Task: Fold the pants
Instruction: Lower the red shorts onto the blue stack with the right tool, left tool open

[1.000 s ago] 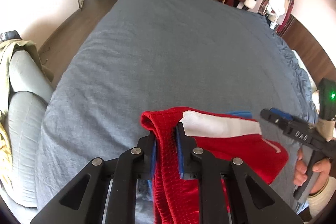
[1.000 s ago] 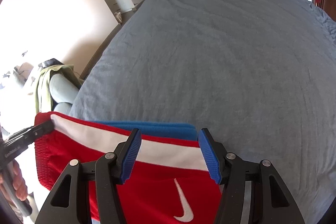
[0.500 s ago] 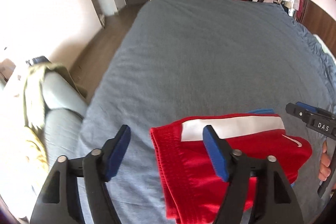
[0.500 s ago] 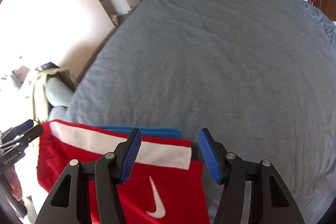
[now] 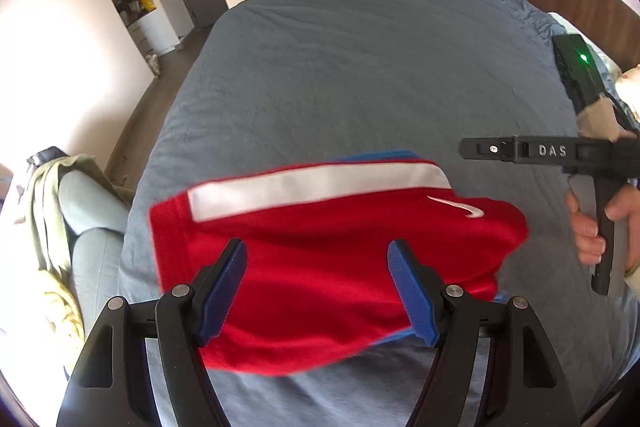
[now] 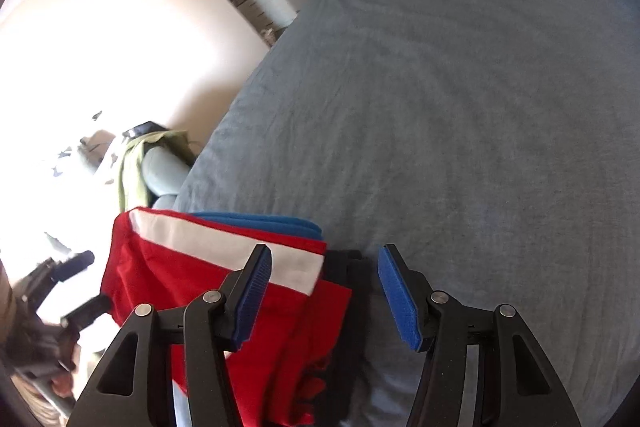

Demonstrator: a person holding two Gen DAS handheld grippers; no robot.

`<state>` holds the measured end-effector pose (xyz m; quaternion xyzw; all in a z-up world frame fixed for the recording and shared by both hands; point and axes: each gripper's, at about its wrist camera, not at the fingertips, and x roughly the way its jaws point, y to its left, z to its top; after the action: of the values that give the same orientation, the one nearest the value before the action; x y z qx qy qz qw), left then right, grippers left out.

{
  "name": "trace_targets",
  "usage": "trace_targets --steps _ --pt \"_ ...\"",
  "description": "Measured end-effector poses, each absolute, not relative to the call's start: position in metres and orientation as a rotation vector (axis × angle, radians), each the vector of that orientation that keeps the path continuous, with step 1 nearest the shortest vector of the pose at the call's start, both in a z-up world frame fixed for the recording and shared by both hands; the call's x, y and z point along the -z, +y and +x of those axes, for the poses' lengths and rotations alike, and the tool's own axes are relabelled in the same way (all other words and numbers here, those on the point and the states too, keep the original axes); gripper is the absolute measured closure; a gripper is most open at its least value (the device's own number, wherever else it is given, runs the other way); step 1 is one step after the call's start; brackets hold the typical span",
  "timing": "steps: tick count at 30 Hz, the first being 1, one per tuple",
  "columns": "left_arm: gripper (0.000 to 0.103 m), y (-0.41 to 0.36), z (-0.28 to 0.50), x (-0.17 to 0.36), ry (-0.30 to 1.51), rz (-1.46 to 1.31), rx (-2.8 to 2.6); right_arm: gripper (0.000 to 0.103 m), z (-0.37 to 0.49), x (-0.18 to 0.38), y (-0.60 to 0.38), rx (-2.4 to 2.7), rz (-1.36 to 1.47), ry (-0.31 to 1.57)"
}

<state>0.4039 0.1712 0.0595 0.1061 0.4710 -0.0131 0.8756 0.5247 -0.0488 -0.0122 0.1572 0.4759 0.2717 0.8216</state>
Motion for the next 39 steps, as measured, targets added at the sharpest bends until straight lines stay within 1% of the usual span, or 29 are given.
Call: trace_targets --steps 3,6,7,13,16,20,24,25,26,29,39 --pt "0.031 0.153 0.395 -0.057 0.975 0.247 0.023 0.045 0.532 0.025 -0.051 -0.692 0.365 1.046" --pt "0.031 0.144 0.396 -0.052 0.999 0.253 0.030 0.049 0.533 0.042 -0.049 -0.750 0.393 1.093" --pt "0.031 0.142 0.397 -0.051 1.005 0.253 0.030 0.051 0.532 0.046 -0.050 -0.762 0.414 1.102" --pt "0.031 0.128 0.402 -0.043 1.042 0.274 0.021 0.051 0.545 0.070 -0.057 -0.782 0.628 1.096" --pt "0.031 0.119 0.402 -0.042 1.042 0.295 0.033 0.054 0.556 0.080 -0.053 -0.792 0.659 1.105" --pt "0.031 0.114 0.408 -0.043 1.031 0.308 0.029 0.054 0.562 0.086 -0.055 -0.789 0.714 1.105" --pt "0.031 0.114 0.427 -0.052 1.008 0.281 0.037 0.054 0.549 0.091 -0.071 -0.743 0.755 1.112" --pt "0.031 0.112 0.432 -0.054 0.997 0.287 0.041 0.059 0.546 0.094 -0.072 -0.741 0.764 1.120" --pt "0.031 0.110 0.433 -0.053 0.991 0.295 0.046 0.060 0.543 0.097 -0.072 -0.749 0.778 1.129" --pt "0.031 0.102 0.436 -0.051 0.988 0.318 0.068 0.063 0.536 0.106 -0.069 -0.792 0.819 1.148" --pt "0.031 0.091 0.438 -0.036 1.028 0.344 0.074 0.063 0.537 0.151 -0.054 -0.935 0.973 1.237"
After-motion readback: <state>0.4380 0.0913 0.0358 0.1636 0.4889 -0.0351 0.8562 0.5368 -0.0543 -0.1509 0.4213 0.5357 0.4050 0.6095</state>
